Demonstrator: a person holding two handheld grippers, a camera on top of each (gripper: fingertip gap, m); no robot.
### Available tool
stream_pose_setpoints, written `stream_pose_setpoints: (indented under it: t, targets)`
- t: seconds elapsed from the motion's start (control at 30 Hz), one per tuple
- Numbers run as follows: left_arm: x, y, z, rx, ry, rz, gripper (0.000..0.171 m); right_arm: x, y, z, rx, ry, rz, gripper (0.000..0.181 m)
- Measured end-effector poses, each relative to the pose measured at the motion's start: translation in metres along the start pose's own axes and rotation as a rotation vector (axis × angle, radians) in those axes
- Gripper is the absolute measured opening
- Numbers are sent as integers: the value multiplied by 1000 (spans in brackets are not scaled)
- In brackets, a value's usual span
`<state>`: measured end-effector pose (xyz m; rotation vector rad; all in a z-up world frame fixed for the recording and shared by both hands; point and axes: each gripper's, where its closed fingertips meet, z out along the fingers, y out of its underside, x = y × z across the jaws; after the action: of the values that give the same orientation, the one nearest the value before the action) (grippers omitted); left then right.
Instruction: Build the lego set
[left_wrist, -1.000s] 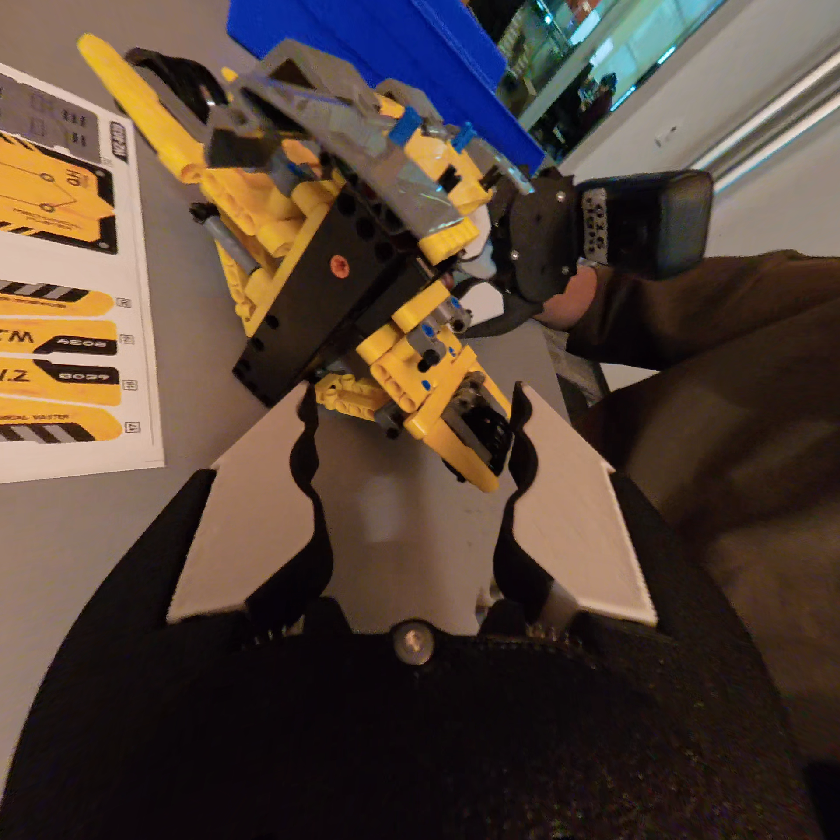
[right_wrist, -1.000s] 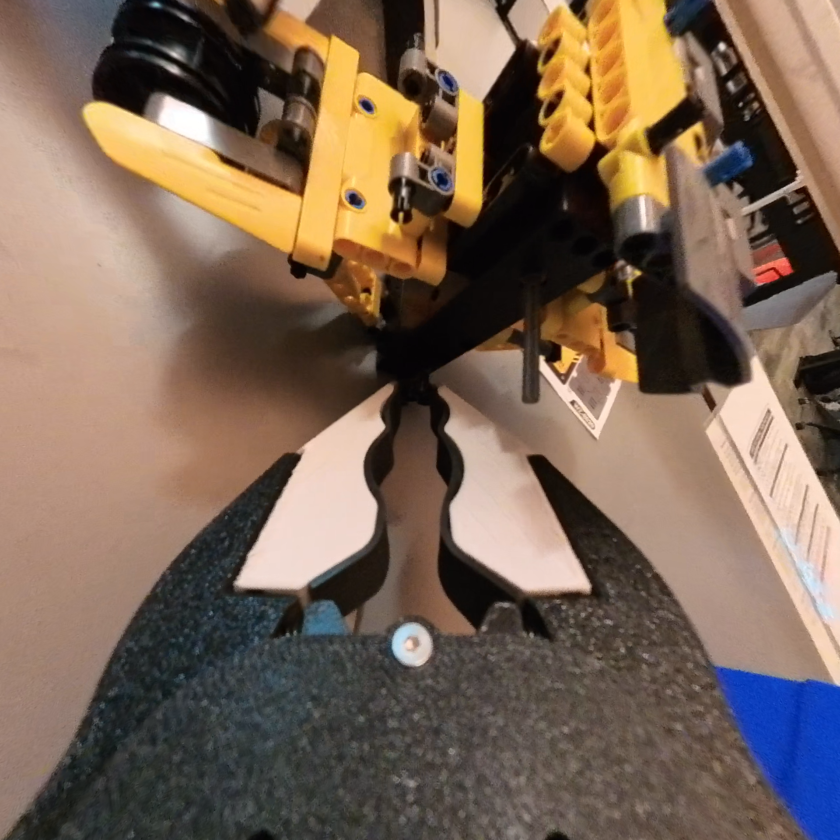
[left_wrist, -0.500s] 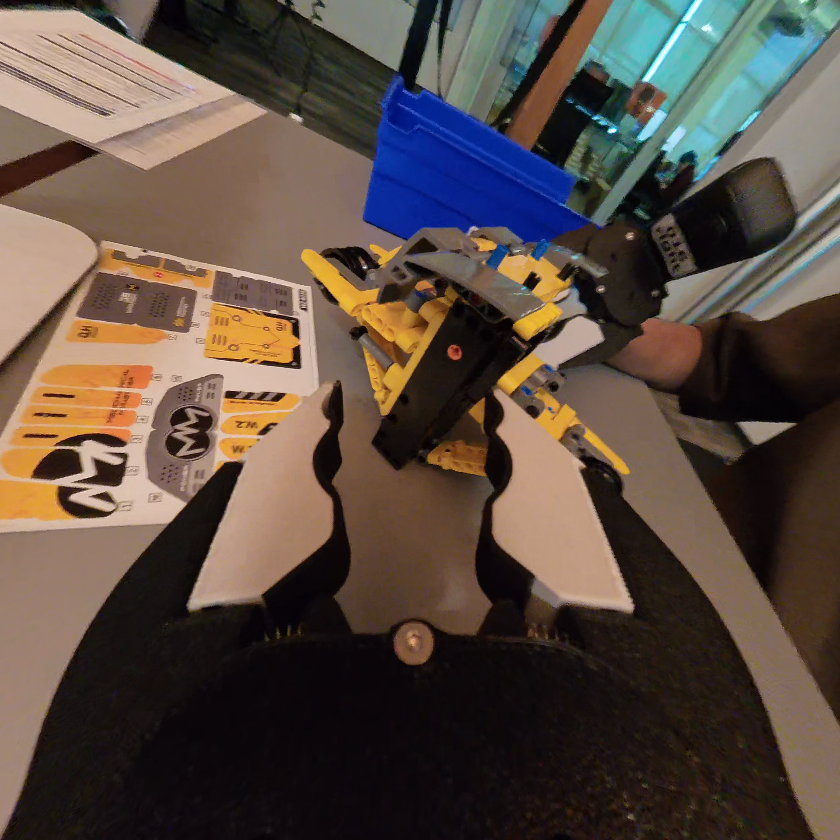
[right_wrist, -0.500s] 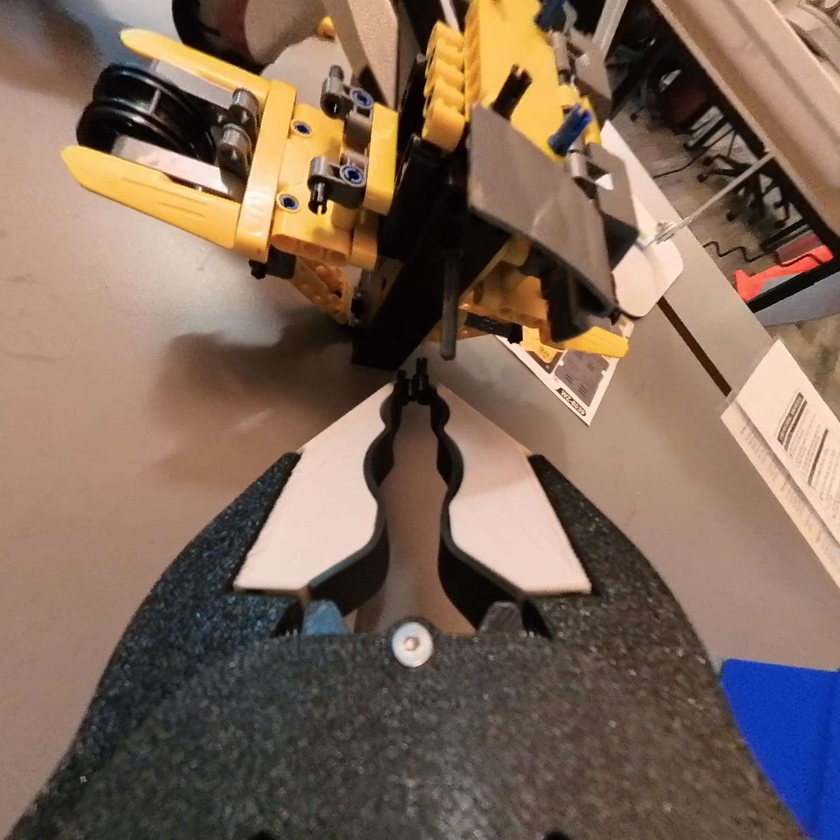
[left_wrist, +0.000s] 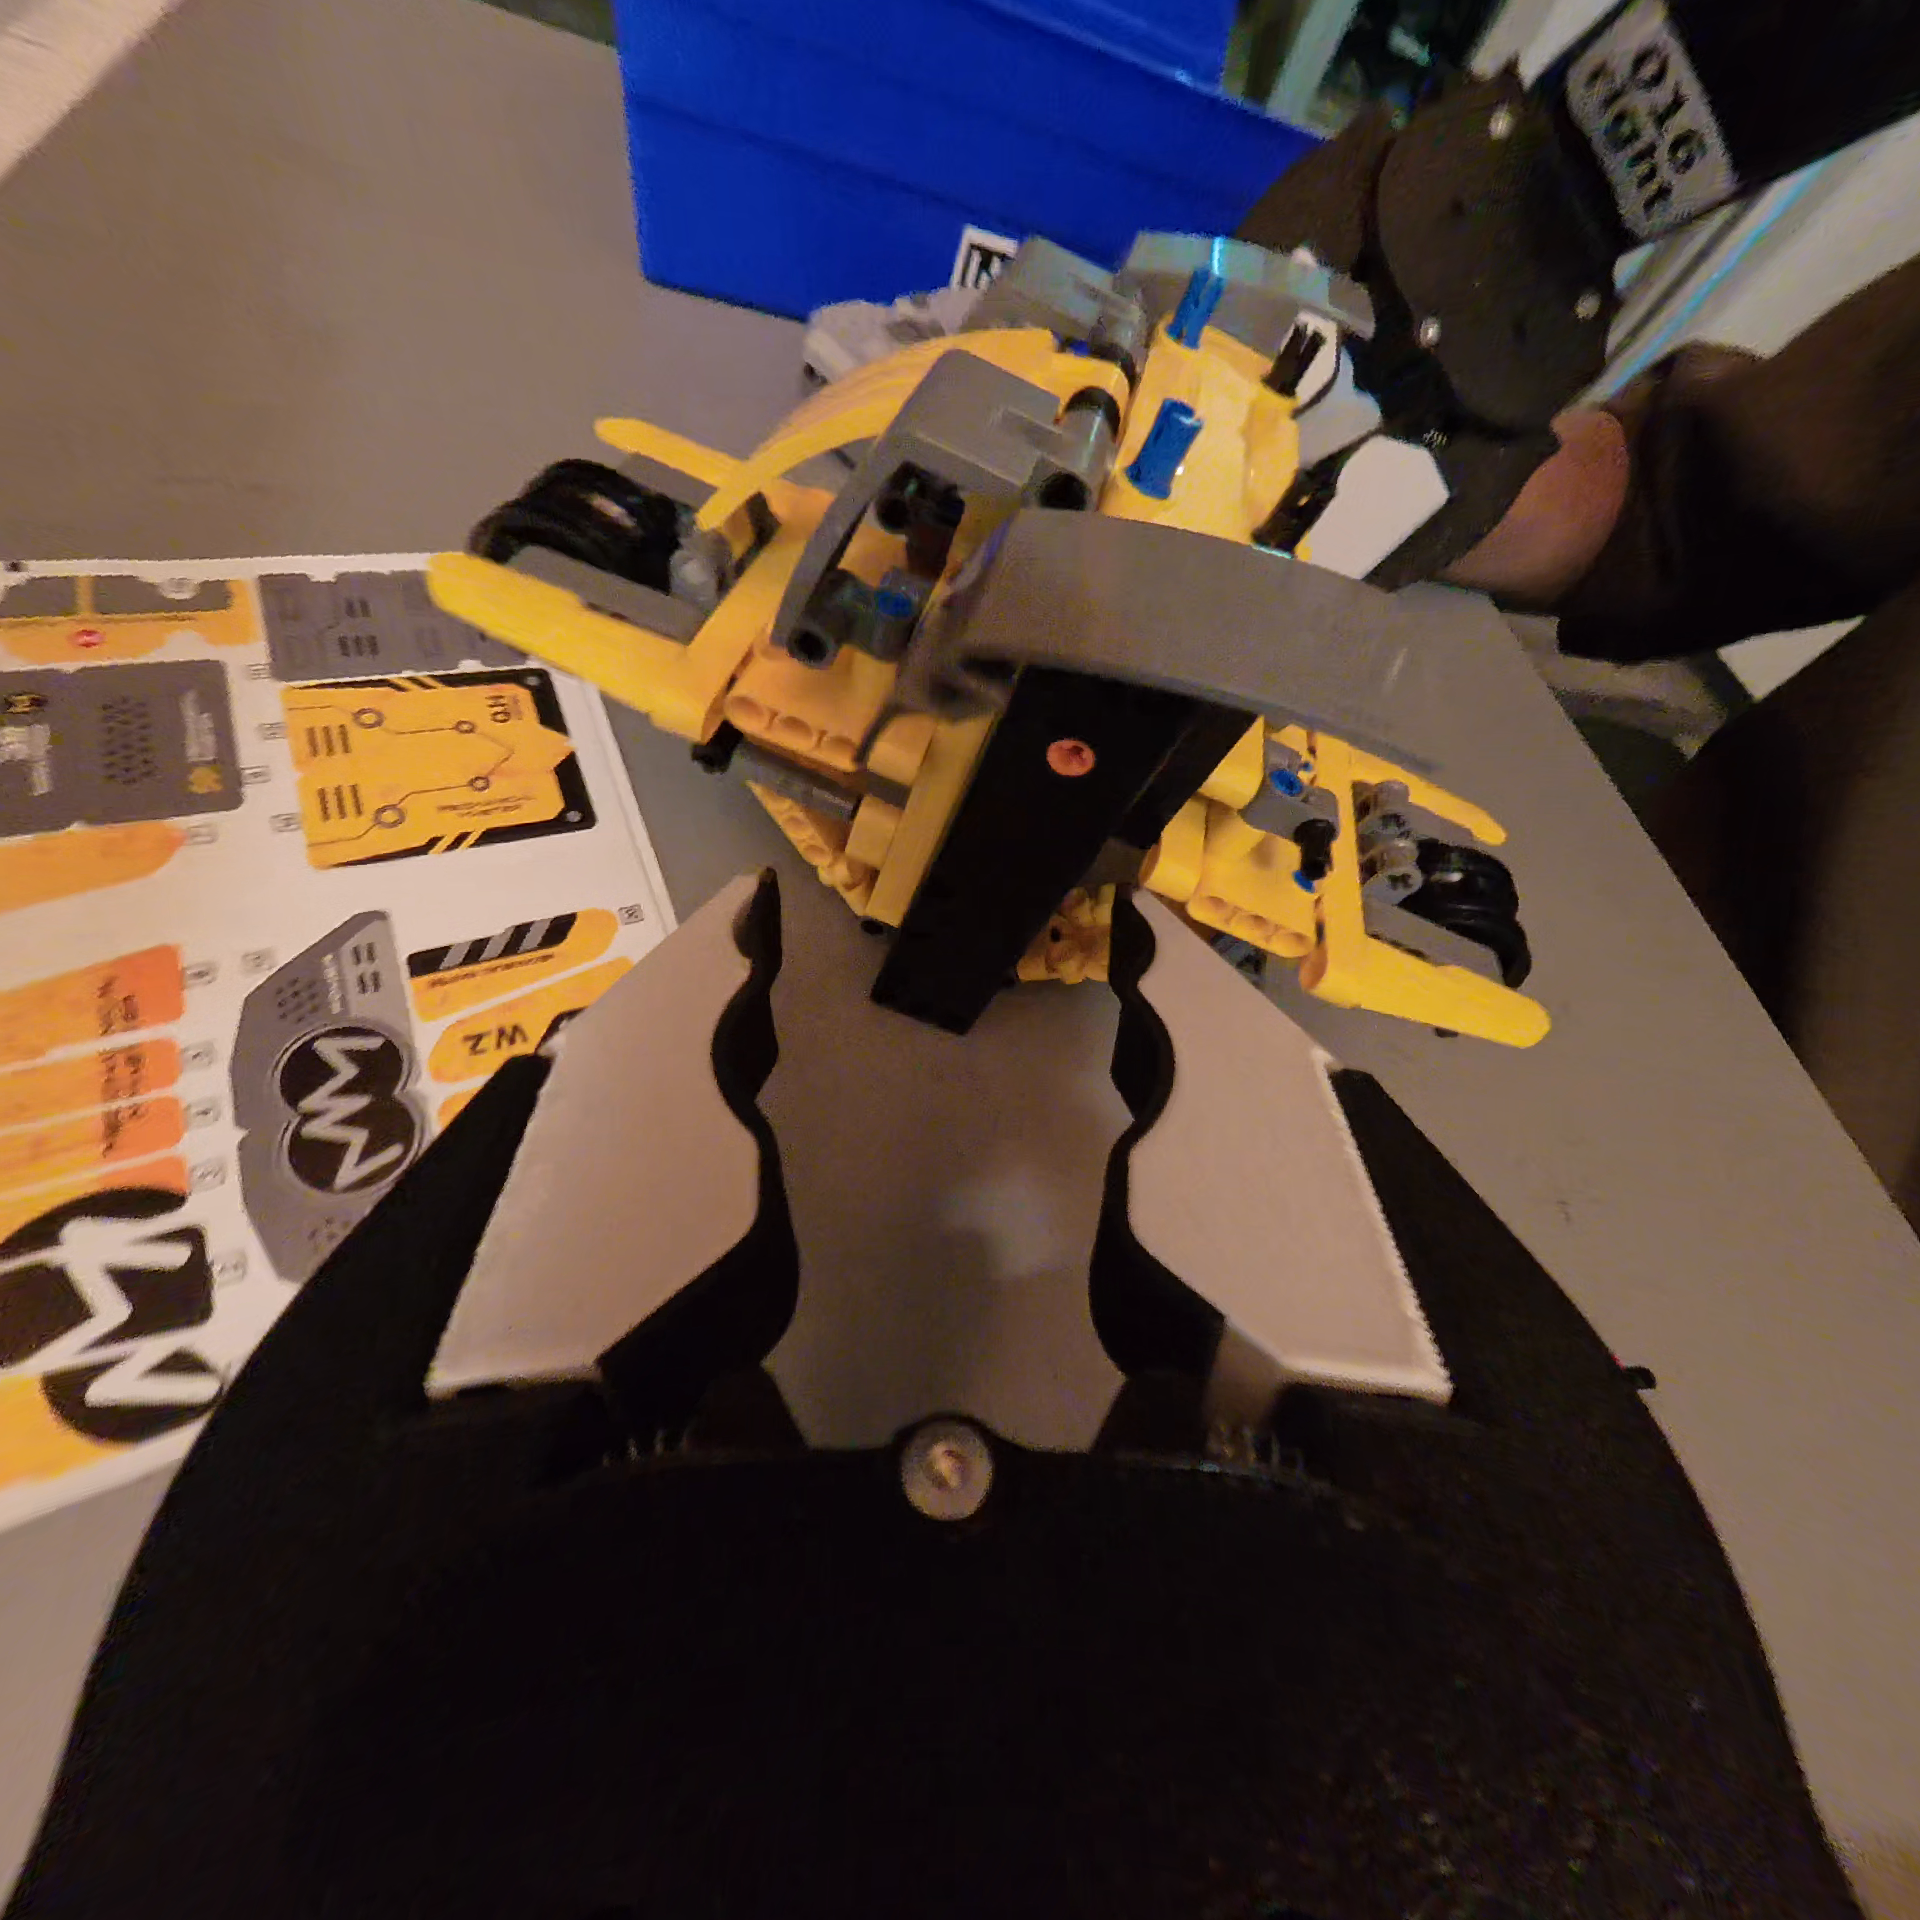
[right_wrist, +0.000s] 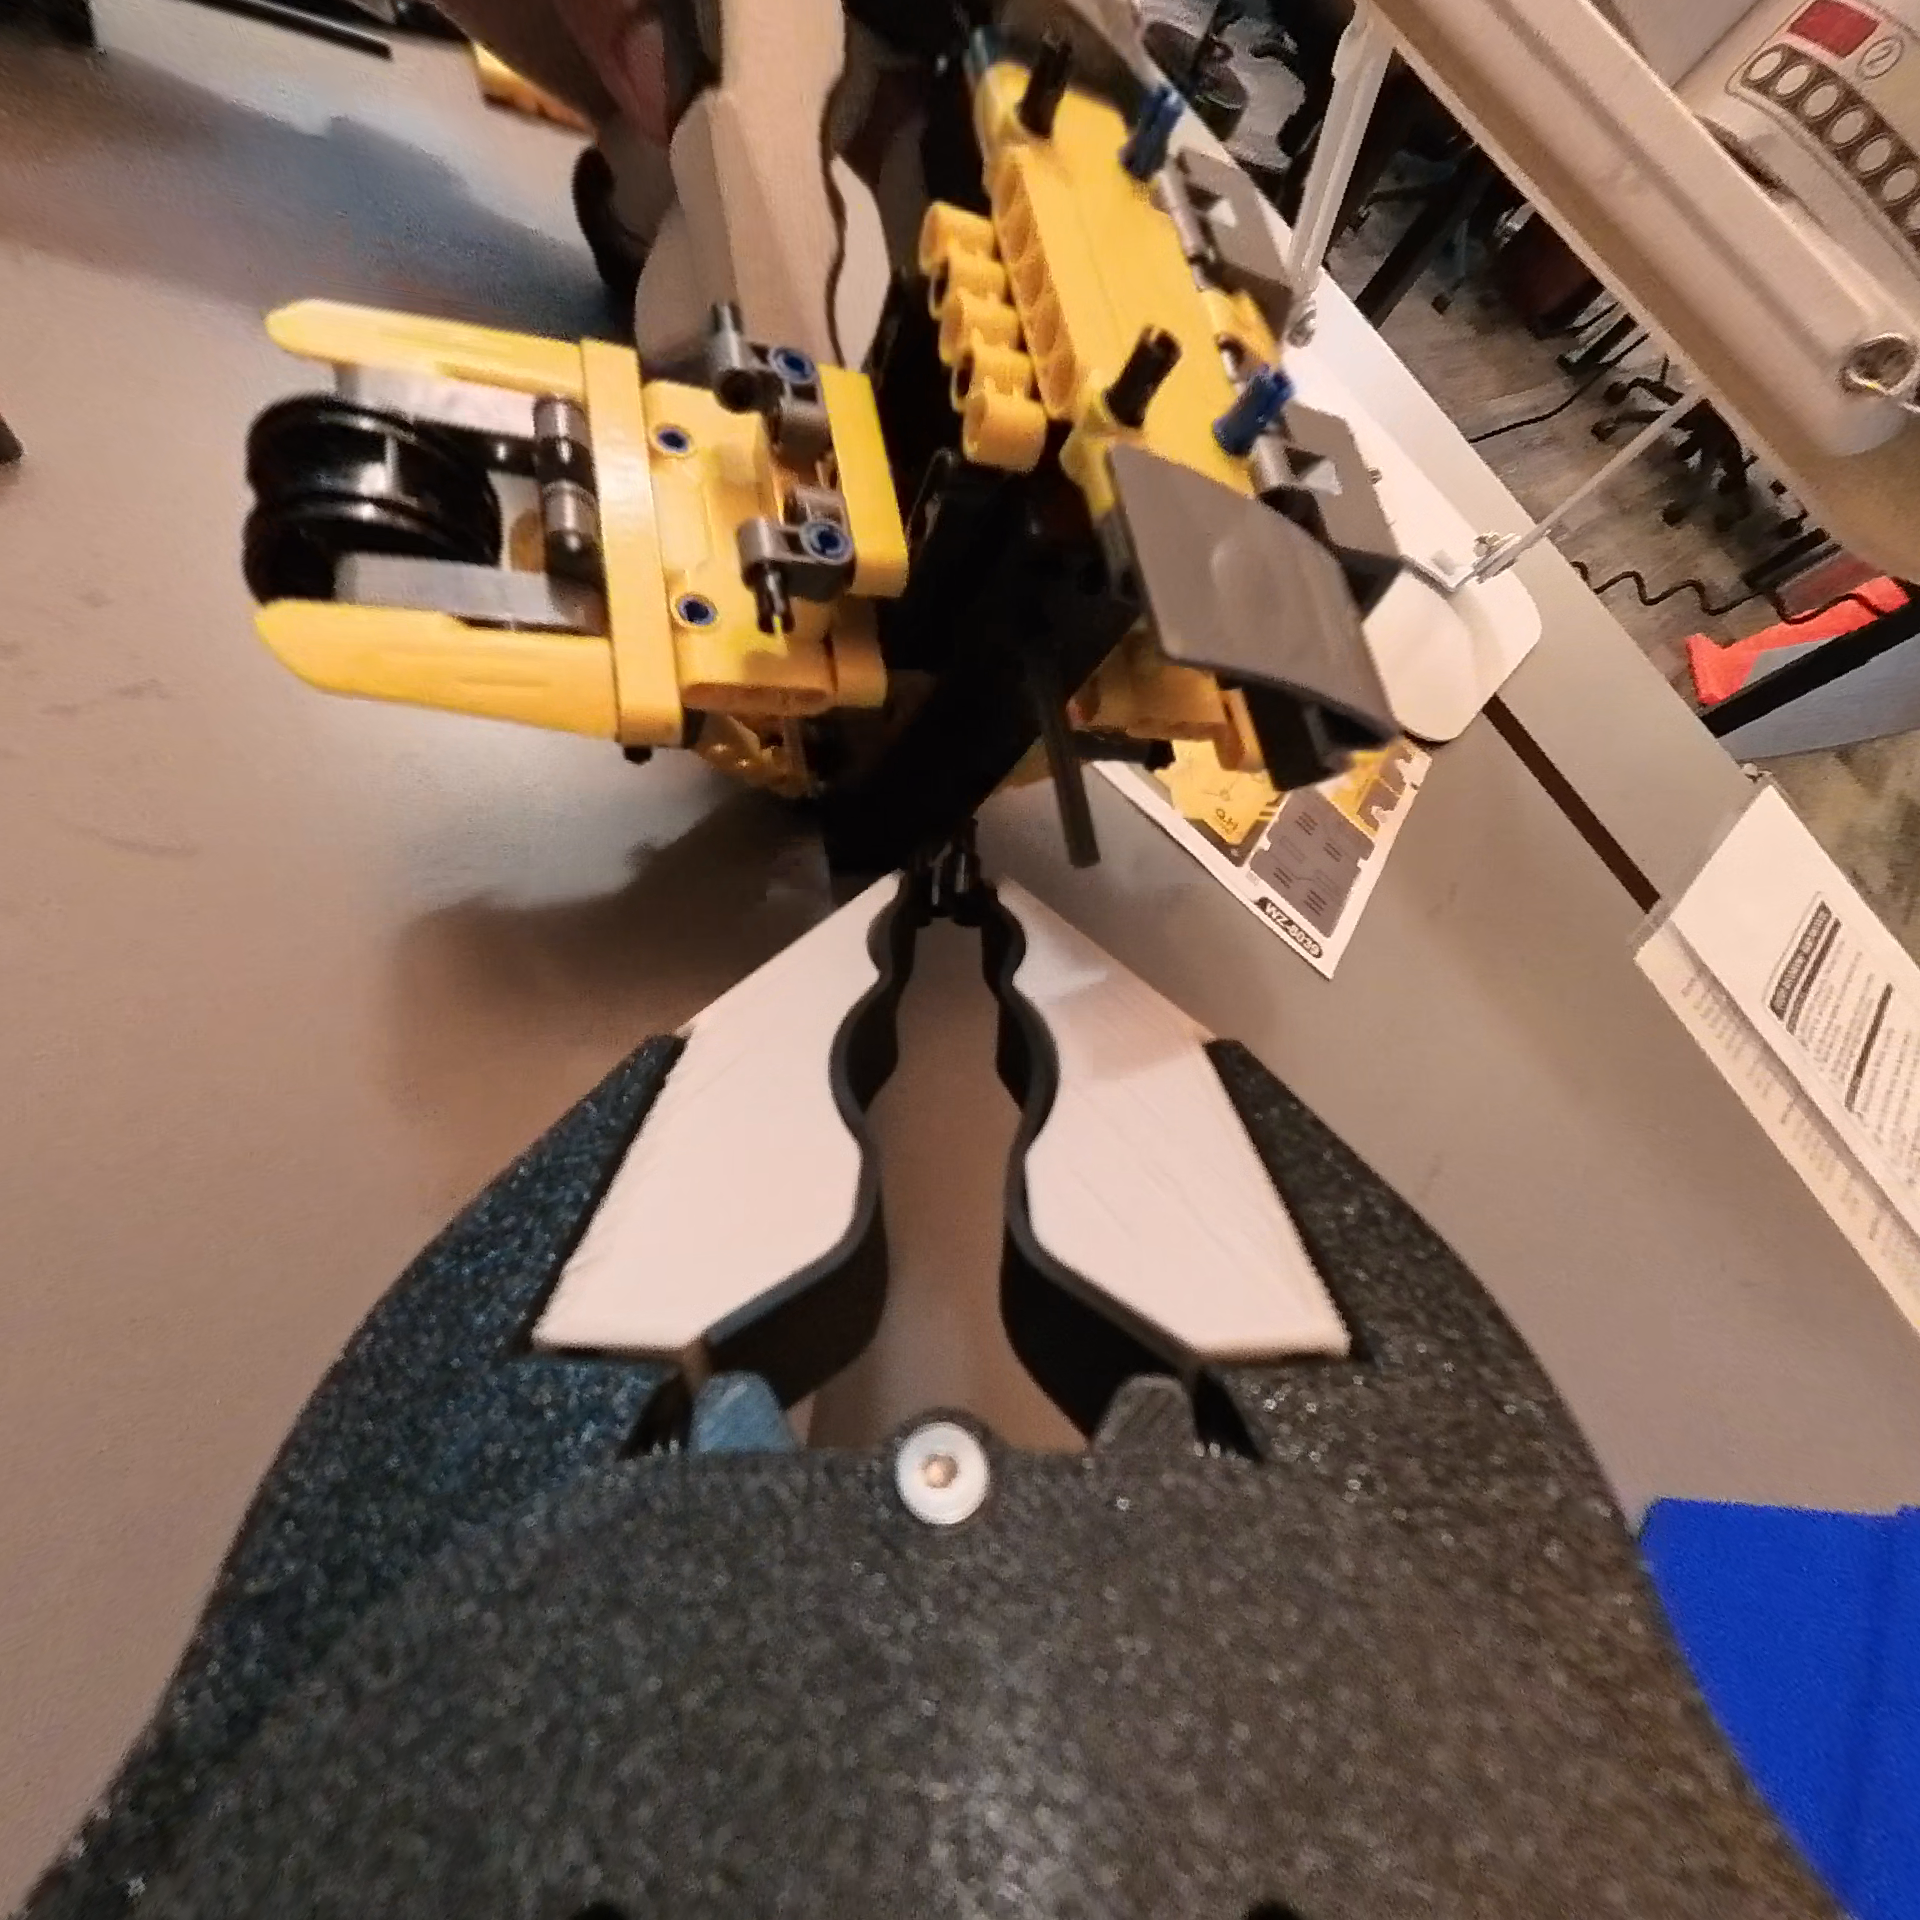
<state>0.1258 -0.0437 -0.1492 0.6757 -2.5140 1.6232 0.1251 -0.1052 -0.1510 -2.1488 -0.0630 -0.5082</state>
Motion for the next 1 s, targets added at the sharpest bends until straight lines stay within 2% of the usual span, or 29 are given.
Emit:
stream_pose_setpoints:
  t: [0.07,0.13,0.37,0.43,0.5,0.63,0.8,1.0]
  targets:
    - [1,1,8,-33,18,18,54,1,1,0,-4,-2,6,11]
    - [6,-1,10,-39,62,21,43,2,3,0,-9,-3,10,11]
    - [6,-2,13,-25,55,1,44,2,6,0,-8,-35,50,11]
    - [5,-2,17,-35,41,-7,51,1,7,1,-10,-48,65,11]
    - [6,-2,22,-45,41,-6,44,2,10,2,-17,-49,72,11]
    - [7,-4,26,-46,24,1,43,1,14,3,-32,-67,92,11]
    - [21,-2,23,-9,-7,-199,39,-5,8,-5,-3,-127,133,11]
    - [52,12,8,75,-101,-331,39,-26,-11,-19,63,-262,178,11]
